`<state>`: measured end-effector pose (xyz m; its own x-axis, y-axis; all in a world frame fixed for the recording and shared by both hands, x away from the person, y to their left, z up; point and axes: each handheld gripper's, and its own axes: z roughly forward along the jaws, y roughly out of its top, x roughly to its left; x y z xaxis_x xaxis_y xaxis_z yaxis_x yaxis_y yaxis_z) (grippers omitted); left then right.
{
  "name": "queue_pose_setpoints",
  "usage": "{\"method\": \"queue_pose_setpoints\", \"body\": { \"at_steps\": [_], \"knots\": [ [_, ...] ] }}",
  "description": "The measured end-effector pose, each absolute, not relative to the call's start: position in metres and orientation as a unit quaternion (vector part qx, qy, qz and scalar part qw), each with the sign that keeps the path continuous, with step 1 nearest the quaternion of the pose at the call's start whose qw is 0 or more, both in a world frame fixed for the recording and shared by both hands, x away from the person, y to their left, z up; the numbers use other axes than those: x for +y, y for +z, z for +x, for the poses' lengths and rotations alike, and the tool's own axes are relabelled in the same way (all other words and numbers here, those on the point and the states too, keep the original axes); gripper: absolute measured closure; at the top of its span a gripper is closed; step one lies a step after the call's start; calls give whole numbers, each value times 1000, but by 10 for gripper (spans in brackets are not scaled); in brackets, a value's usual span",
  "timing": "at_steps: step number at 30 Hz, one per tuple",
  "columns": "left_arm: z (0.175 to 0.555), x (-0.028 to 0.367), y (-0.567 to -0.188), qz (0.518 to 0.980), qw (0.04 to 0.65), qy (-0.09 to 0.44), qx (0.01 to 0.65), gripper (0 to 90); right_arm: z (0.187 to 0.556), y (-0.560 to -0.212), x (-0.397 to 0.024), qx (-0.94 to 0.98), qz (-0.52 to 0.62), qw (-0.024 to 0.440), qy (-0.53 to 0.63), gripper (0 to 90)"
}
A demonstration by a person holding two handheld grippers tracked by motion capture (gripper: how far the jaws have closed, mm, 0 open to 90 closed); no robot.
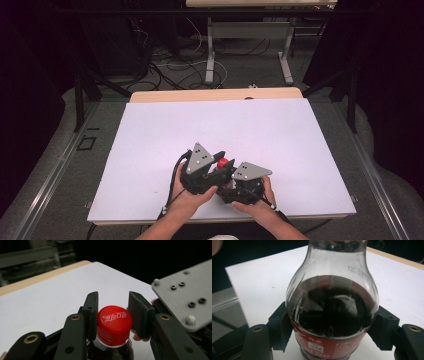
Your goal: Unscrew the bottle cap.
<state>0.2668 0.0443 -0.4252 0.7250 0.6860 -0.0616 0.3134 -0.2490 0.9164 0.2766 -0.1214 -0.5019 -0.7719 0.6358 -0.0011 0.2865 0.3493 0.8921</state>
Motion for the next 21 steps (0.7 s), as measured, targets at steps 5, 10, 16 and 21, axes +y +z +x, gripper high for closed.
{"method": "queue_pose_setpoints", "body": {
  "at_steps": [5,10,16,21],
  "knots": [
    [280,56,-417,795,524,110,287,481,277,-499,-125,801,277,158,507,295],
    [302,75,-412,804,549,18,227,462,277,-496,-128,805,255,117,523,295],
    [318,88,-417,809,566,-64,147,572,275,-495,-124,810,230,96,531,295],
    [311,87,-415,821,556,-36,126,622,273,-498,-122,811,228,91,532,295]
  ]
}}
